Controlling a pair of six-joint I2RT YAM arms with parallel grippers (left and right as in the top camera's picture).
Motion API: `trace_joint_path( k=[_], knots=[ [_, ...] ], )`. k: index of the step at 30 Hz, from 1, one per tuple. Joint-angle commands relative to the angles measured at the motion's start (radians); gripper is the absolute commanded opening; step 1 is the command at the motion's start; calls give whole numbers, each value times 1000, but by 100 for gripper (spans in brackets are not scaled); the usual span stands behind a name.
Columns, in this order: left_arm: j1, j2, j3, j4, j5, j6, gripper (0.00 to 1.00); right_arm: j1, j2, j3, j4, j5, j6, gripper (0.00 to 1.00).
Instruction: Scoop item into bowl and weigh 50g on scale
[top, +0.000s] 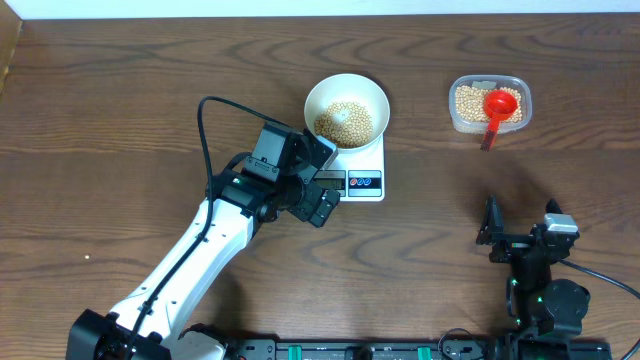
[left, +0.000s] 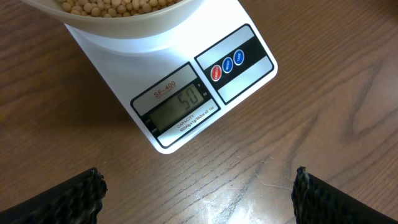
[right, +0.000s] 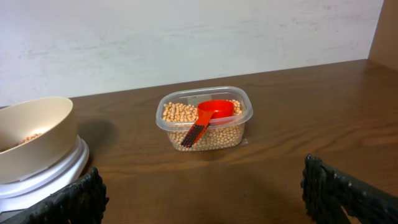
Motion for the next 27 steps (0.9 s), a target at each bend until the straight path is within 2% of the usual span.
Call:
trace_joint_path(
  k=[1,7,11,13,21,27],
  knots=[
    [4,-11,2,0,-6,-2,98,5,-7,-3,-2,-6,5,99],
    [4,-21,2,-1,-9,4,98,5,-7,-3,-2,-6,5,99],
    [4,-82,2,-58,-32,212,98,5,-7,-3,-2,-6,5,99],
    [4,-143,0,-87,-84,264,98,5,-7,-3,-2,-6,5,99],
    [41,-454,-50,-48,-248,264,98,5,-7,-3,-2,-6,5,99],
    [204,-717,-165,5,-253,195,98,5,-7,-3,-2,-6,5,99]
  ],
)
